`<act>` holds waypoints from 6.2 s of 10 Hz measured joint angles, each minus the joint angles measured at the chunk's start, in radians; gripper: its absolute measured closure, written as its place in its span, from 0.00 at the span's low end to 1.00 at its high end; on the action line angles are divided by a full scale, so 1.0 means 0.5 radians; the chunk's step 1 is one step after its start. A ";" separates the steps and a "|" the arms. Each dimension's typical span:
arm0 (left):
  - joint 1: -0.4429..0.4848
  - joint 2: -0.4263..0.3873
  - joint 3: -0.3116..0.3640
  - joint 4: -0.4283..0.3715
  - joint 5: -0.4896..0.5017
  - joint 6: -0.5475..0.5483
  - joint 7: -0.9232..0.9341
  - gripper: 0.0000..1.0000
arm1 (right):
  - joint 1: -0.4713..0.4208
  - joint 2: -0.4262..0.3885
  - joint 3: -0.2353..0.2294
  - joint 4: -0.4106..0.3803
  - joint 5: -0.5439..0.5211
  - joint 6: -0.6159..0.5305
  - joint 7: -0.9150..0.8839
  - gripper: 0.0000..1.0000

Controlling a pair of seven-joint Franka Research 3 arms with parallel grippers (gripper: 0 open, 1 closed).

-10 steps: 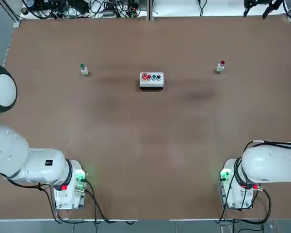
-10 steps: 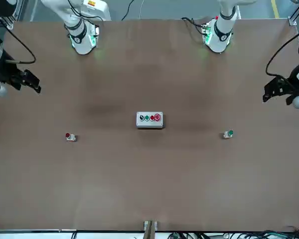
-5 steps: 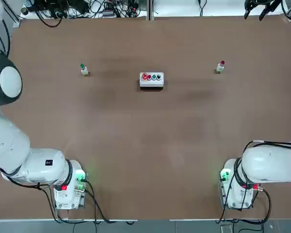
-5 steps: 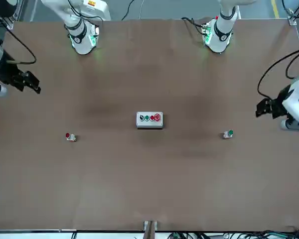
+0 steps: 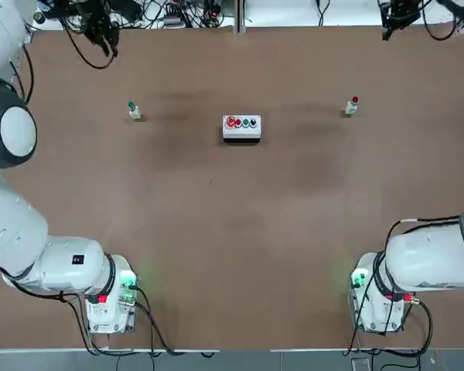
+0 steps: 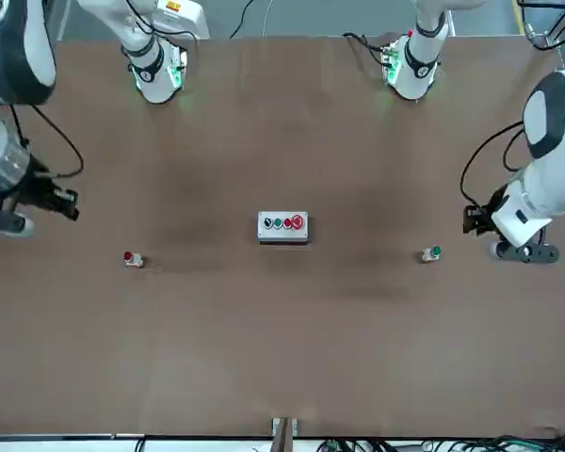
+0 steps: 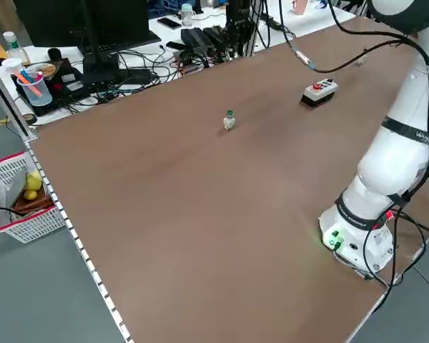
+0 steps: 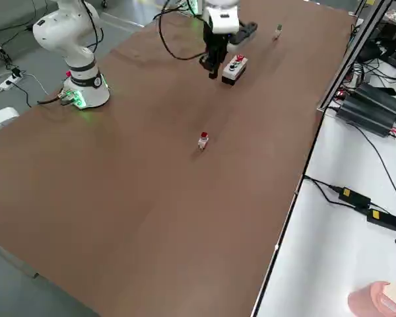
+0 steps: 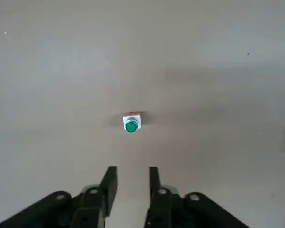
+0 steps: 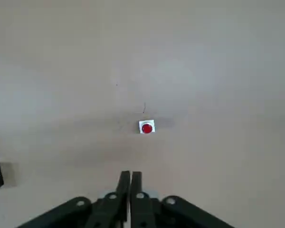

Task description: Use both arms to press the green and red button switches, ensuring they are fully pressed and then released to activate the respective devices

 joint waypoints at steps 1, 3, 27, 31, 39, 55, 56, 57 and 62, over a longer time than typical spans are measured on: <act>0.003 0.001 0.001 -0.068 0.000 0.074 0.000 0.79 | -0.006 0.071 -0.002 -0.036 -0.015 0.102 -0.001 0.99; 0.008 0.007 0.002 -0.261 0.000 0.324 0.000 0.88 | -0.031 0.181 -0.006 -0.164 -0.028 0.318 -0.026 0.99; 0.028 0.305 0.000 -0.708 0.002 1.119 -0.040 0.99 | -0.038 0.690 -0.013 -0.217 -0.032 0.720 -0.144 0.99; 0.029 0.319 0.000 -0.708 0.002 1.132 -0.046 0.99 | -0.048 0.706 -0.020 -0.218 -0.032 0.727 -0.144 0.99; 0.028 0.325 0.000 -0.707 0.002 1.136 -0.086 0.99 | -0.047 0.728 -0.020 -0.240 -0.032 0.784 -0.144 0.99; 0.031 0.317 0.001 -0.467 0.003 0.778 -0.093 0.99 | -0.075 0.714 -0.024 -0.086 -0.032 0.543 -0.144 0.99; 0.032 0.298 0.001 -0.396 0.003 0.688 -0.096 0.99 | -0.075 0.708 -0.024 -0.086 -0.032 0.525 -0.144 0.98; 0.033 0.255 0.001 -0.335 0.005 0.613 -0.093 0.97 | -0.074 0.709 -0.023 -0.087 -0.032 0.523 -0.143 0.97; 0.036 0.044 0.002 0.200 0.006 -0.139 -0.113 0.46 | -0.036 0.533 -0.016 -0.171 -0.032 0.483 -0.091 0.44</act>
